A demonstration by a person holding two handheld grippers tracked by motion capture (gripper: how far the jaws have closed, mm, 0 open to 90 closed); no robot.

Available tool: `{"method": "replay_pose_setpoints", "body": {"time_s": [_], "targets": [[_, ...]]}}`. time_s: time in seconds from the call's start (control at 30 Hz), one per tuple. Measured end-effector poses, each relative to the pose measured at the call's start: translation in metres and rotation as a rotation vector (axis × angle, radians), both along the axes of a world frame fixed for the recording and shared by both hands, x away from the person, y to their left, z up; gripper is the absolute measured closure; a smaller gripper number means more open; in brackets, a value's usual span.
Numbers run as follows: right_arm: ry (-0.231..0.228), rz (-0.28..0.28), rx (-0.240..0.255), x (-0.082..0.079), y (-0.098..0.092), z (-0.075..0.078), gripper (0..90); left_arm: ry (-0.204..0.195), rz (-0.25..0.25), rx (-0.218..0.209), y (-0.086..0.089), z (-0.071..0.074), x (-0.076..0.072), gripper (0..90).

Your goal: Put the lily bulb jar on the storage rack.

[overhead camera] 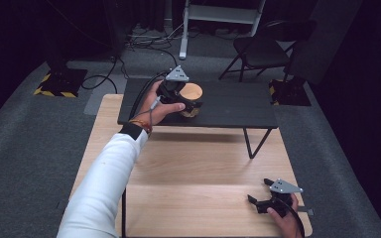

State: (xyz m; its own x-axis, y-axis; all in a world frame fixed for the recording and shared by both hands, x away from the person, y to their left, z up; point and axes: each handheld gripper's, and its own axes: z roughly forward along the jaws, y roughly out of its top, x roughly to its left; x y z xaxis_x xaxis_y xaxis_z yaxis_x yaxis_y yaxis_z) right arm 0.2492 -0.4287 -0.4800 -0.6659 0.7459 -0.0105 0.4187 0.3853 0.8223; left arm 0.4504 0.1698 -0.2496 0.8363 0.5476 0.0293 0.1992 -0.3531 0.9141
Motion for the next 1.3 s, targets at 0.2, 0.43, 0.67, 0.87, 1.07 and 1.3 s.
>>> {"method": "replay_pose_setpoints", "body": {"time_s": [0.2,0.43,0.67,0.87,1.07,1.3], "targets": [[0.0,0.0,0.0,0.0,0.0,0.0,0.0,-0.047,0.072,-0.019,0.01,0.001,-0.027,1.0],[0.0,-0.001,0.0,0.0,0.0,0.0,0.0,-0.105,0.11,-0.032,0.031,0.003,-0.065,0.4],[0.0,0.0,0.0,0.0,0.0,0.0,0.0,-0.156,0.135,-0.017,0.045,-0.011,-0.113,0.5],[0.0,0.0,0.0,0.0,0.0,0.0,0.0,-0.176,0.18,0.036,0.051,-0.03,-0.15,0.4],[0.0,0.0,0.0,0.0,0.0,0.0,0.0,-0.202,0.199,0.017,0.059,-0.06,-0.174,0.5],[0.0,0.0,0.0,0.0,0.0,0.0,0.0,-0.191,0.212,-0.011,0.064,-0.105,-0.192,0.5]]}}
